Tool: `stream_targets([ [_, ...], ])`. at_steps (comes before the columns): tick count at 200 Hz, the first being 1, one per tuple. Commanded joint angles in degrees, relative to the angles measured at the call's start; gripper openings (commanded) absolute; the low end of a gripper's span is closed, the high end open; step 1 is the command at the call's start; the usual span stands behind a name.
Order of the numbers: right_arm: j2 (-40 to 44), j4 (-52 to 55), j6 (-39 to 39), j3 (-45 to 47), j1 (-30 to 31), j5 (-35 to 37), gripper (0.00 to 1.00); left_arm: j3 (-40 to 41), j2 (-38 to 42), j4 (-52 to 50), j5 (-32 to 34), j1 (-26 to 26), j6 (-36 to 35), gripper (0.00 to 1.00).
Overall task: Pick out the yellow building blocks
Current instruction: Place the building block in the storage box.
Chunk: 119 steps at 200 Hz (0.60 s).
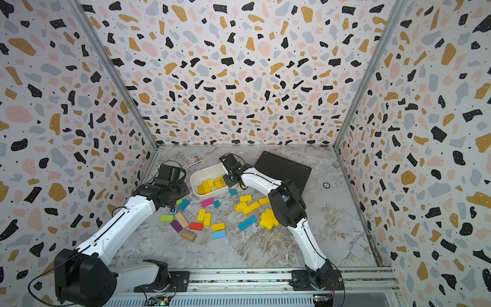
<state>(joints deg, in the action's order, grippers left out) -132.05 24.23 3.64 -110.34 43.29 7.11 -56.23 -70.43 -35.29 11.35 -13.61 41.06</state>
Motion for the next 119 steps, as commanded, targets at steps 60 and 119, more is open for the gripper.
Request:
stream_targets([
  [60, 22.39, -6.10, 3.68, 18.81, -0.05, -2.97, 0.50, 3.34, 0.14, -0.16, -13.40, 0.03, -7.82, 0.51],
  [119, 41.03, -17.07, 6.88, 46.34, -0.05, -1.29, 0.50, 4.01, -3.53, -1.87, -20.38, -0.90, -13.56, 0.55],
])
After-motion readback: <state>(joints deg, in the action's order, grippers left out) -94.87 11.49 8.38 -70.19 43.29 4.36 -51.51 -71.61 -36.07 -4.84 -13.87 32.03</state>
